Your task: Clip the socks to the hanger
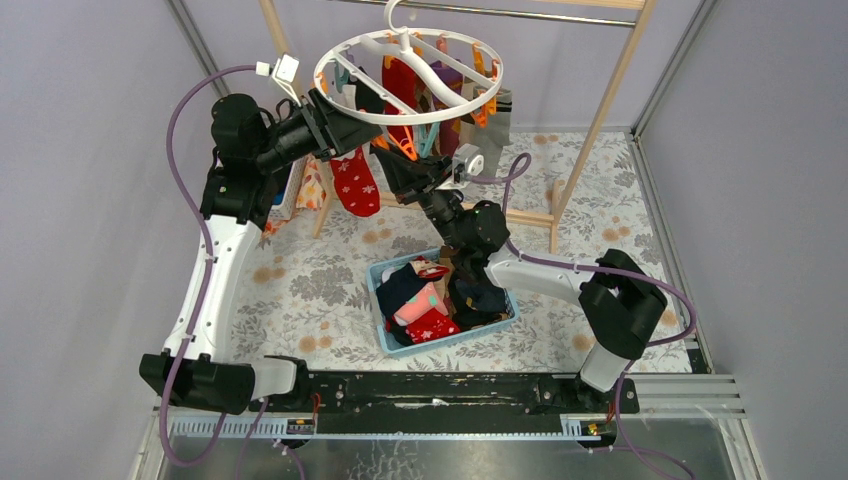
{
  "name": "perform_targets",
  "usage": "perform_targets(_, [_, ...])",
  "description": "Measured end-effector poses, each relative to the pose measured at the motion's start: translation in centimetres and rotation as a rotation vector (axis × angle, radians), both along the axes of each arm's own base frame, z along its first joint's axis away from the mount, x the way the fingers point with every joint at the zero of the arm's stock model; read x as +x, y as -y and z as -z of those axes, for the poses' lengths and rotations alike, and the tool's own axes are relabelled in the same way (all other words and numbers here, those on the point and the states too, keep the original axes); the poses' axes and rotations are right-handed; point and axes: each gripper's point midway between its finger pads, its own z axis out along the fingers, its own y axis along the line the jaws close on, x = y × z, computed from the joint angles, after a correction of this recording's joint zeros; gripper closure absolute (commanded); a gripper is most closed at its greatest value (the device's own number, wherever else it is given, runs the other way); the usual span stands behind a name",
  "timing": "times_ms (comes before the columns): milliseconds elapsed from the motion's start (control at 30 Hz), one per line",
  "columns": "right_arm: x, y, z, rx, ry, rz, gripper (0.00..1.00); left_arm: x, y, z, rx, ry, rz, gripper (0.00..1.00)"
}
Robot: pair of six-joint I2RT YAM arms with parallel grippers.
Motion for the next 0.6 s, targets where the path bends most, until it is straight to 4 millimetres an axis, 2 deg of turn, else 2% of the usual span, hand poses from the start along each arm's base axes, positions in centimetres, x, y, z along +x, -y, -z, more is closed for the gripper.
perform_targets(133, [0.2,-0.2,0.2,-0.014,-0.004,0.008,0.99,0.3,0.0,0.2,-0.001,-0.007,-0.002,0.63])
perform_targets(200, [0.3,-0.3,0.1,-0.022,-0.003,0.013,0.92,0.4,0.1,0.3,-0.004,-0.01,0.0,0.72])
perform_targets(333, [0.5,-0.5,0.5,-0.042,-0.01,0.018,0.67,0.5,0.0,0.3,0.0,-0.005,-0.002,0.85])
perform_targets(433, [0.4,-0.6,0.8,-0.049,-0.013,0.024,0.46,0.5,0.0,0.3,0.003,-0.002,-0.002,0.89])
perform_targets(467, [0.5,-0.6,1.0,-0.055,-0.02,0.027,0.35,0.5,0.0,0.3,0.005,0.0,-0.001,0.89])
perform_targets(533, [0.5,-0.4,2.0,-0.075,-0.042,0.042,0.03,0.6,0.0,0.3,0.008,0.004,-0.001,0.9])
perform_targets(600, [0.4,0.2,3.3,-0.097,-0.072,0.058,0.0,0.6,0.0,0.3,0.011,0.007,-0.001,0.91])
